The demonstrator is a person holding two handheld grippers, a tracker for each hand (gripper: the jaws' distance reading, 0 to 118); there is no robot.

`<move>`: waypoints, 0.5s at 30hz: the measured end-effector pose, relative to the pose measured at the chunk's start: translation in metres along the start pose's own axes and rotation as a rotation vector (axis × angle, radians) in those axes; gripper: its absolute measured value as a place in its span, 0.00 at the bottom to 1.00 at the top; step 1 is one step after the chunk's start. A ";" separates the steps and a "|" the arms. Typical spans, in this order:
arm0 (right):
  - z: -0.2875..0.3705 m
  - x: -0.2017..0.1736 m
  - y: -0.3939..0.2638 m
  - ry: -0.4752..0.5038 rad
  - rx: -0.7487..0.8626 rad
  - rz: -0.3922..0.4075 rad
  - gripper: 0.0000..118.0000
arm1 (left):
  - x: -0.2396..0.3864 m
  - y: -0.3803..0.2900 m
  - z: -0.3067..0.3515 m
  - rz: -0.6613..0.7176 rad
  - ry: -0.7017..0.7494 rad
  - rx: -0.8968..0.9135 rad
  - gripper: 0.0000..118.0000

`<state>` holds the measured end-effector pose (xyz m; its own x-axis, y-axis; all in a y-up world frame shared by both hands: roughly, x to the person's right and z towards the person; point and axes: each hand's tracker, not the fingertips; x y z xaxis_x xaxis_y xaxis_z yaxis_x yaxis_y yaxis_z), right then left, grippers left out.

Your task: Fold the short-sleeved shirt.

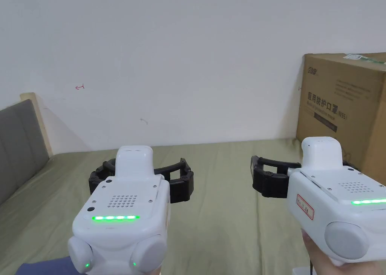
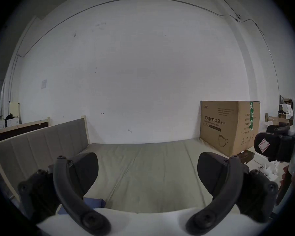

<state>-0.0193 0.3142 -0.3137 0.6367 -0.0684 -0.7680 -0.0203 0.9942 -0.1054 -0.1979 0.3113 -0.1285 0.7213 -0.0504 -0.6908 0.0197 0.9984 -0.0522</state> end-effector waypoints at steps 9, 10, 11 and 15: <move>-0.004 0.003 -0.006 -0.008 -0.027 -0.028 1.00 | 0.003 0.000 -0.004 0.011 0.003 -0.037 0.98; -0.005 0.003 -0.006 -0.010 -0.029 -0.026 1.00 | 0.003 -0.001 -0.004 0.008 0.002 -0.032 0.98; -0.007 0.003 -0.006 -0.010 -0.031 -0.025 1.00 | 0.003 -0.001 -0.003 0.007 -0.011 -0.027 0.98; -0.009 0.004 -0.009 -0.011 -0.044 -0.021 1.00 | 0.003 -0.002 -0.001 0.021 -0.051 -0.024 0.98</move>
<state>-0.0234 0.3039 -0.3209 0.6458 -0.0883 -0.7584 -0.0408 0.9879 -0.1498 -0.1958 0.3089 -0.1311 0.7557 -0.0274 -0.6544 -0.0121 0.9984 -0.0558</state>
